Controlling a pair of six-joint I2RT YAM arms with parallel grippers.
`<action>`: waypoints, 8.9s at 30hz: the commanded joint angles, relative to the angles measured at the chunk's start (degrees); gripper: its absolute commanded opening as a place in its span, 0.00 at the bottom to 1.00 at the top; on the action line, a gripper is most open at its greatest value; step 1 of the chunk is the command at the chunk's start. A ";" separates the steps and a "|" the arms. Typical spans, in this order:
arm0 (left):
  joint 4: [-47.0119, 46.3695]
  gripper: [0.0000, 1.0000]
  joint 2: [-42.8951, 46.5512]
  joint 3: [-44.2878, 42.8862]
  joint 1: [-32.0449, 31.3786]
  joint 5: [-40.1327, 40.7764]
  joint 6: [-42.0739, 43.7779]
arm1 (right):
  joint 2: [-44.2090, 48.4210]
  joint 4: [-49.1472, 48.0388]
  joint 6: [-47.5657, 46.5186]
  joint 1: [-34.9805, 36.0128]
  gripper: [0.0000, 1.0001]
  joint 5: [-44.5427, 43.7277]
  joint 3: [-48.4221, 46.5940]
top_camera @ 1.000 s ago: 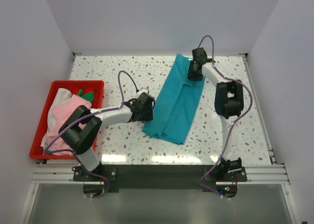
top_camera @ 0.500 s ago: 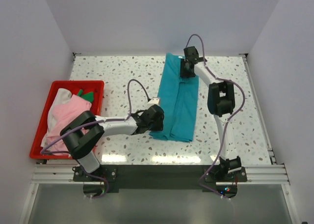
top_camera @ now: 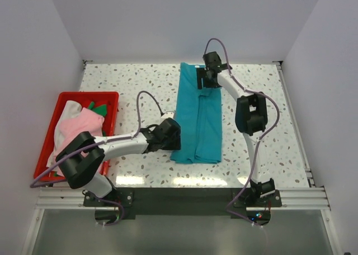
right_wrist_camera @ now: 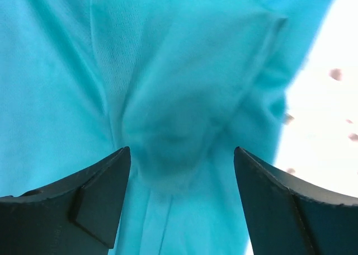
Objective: Fold and stack the t-shirts
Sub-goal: Fold the tshirt
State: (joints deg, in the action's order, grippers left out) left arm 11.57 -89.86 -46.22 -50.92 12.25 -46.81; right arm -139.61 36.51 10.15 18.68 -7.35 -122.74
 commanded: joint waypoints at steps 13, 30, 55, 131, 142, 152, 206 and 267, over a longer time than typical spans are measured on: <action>-4.89 0.61 10.15 8.16 5.56 -11.90 2.16 | 53.02 -6.28 15.86 5.31 0.53 0.23 58.88; -6.74 0.39 8.39 16.06 -1.03 -13.22 -8.83 | 73.69 -1.97 24.39 14.54 0.52 3.31 82.92; -6.30 0.32 7.07 16.69 -2.43 -11.20 -7.51 | 72.99 -11.98 31.24 16.57 0.40 8.41 93.20; -10.68 0.19 -31.07 -41.76 18.12 -6.79 7.51 | 31.51 -15.25 19.73 -0.92 0.29 -4.16 41.45; -14.56 0.65 -22.03 -36.32 22.35 -8.99 10.51 | 33.96 -13.22 18.23 -2.42 0.61 -0.47 40.03; -15.52 0.15 -26.75 -36.21 19.28 -11.81 10.77 | 28.97 -13.48 17.97 0.57 0.25 -0.55 40.40; -3.40 0.59 8.90 -0.82 16.72 -3.98 3.82 | 52.49 -9.71 18.76 8.40 0.52 1.91 59.18; -1.48 0.00 23.68 24.33 4.34 -14.98 -4.87 | 84.84 -11.12 45.75 24.04 0.00 6.13 97.52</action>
State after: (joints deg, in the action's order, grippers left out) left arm 4.34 -67.22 -20.91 -44.73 -4.95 -50.76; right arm -56.97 20.97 59.83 41.98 0.73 -21.65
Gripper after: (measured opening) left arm 0.051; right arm 0.011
